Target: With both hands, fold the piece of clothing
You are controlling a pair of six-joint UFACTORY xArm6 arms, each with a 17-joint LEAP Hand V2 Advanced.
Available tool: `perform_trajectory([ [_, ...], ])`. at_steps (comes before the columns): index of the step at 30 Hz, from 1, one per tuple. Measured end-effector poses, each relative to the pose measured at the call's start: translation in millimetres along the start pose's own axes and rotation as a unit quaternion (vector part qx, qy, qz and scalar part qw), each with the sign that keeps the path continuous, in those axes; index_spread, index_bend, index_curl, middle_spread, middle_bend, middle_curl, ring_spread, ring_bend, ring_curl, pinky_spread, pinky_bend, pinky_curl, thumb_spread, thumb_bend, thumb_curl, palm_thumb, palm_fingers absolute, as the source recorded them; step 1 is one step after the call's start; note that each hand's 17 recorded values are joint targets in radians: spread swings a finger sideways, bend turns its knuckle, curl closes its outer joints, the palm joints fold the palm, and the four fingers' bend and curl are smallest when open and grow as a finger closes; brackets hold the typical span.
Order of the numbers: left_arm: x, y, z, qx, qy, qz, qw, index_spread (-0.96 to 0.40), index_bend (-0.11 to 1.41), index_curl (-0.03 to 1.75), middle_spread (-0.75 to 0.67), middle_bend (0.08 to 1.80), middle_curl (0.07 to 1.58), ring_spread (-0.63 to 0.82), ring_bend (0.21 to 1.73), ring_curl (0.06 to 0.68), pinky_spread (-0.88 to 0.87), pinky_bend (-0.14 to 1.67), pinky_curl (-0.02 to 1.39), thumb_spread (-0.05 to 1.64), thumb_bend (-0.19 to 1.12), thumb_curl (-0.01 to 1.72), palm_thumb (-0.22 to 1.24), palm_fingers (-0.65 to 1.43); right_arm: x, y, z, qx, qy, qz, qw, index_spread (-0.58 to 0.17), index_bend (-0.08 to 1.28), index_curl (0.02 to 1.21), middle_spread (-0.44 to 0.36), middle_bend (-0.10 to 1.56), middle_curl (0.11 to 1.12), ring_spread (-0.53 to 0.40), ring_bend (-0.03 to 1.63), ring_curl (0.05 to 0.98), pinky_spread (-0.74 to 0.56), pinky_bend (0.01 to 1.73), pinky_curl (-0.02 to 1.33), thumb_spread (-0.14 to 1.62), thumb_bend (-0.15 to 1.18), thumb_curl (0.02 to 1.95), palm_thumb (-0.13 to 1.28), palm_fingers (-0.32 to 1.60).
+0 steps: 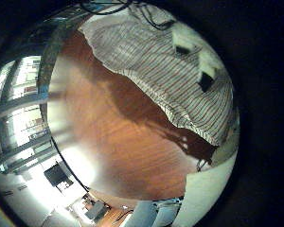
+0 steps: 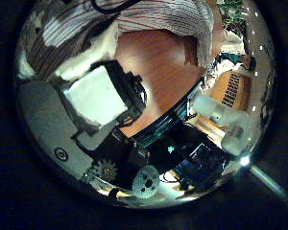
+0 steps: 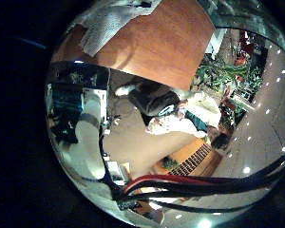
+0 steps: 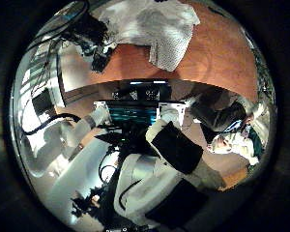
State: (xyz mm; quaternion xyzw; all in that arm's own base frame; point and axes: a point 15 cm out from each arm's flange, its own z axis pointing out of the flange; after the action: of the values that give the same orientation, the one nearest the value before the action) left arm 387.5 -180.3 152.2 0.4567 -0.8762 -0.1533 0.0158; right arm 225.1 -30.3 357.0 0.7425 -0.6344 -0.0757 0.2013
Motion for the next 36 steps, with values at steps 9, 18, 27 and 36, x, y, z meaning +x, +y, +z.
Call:
perform_trajectory([
  [9,-1.7,0.8,-14.1,-0.005,-0.006,-0.007,0.9999,-0.52,0.4,0.9,-0.5,0.84,0.94,-0.46,1.29,0.514,-0.59,1.11,0.63,1.05,-0.01,0.43,0.76,1.11,1.1,-15.7,4.4,-0.016,-0.002,-0.006,1.0,-0.359,0.14,0.29,-0.052,0.24,0.37,0.001,0.58,0.24,0.3,0.53,0.22,1.38,-0.01,0.28,0.52,0.32],
  [18,15.7,-10.1,-42.9,0.006,0.015,-0.01,0.9998,-0.63,0.45,1.09,-0.56,0.89,1.03,-0.46,1.34,0.534,-0.61,1.16,0.66,1.05,-0.02,0.47,0.74,1.06,-6.9,-80.7,51.8,-0.012,0.0,-0.021,1.0,-0.321,0.14,0.26,-0.053,0.27,0.38,-0.019,0.61,0.25,0.26,0.57,0.23,1.29,-0.01,0.31,0.56,0.25],
  [27,1.8,-7.8,-45.9,-0.002,0.02,-0.018,0.9996,-0.69,0.42,1.21,-0.6,0.88,1.07,-0.45,1.35,0.532,-0.6,1.17,0.67,1.05,-0.02,0.5,0.73,1.05,-7.3,-129.4,74.5,0.013,-0.002,-0.019,1.0,-0.285,0.15,0.27,-0.017,0.27,0.38,0.075,0.53,0.236,0.31,0.57,0.23,1.19,-0.03,0.32,0.49,0.1],
  [36,-1.2,-6.9,-42.1,-0.007,0.023,-0.021,0.9995,-0.72,0.36,1.29,-0.62,0.87,1.09,-0.45,1.35,0.527,-0.6,1.17,0.68,1.05,-0.02,0.51,0.73,1.07,-13.6,-165.8,121.6,0.022,0.001,0.002,1.0,-0.262,0.16,0.27,0.008,0.26,0.38,0.112,0.52,0.237,0.31,0.54,0.24,1.09,-0.03,0.3,0.45,0.1],
])
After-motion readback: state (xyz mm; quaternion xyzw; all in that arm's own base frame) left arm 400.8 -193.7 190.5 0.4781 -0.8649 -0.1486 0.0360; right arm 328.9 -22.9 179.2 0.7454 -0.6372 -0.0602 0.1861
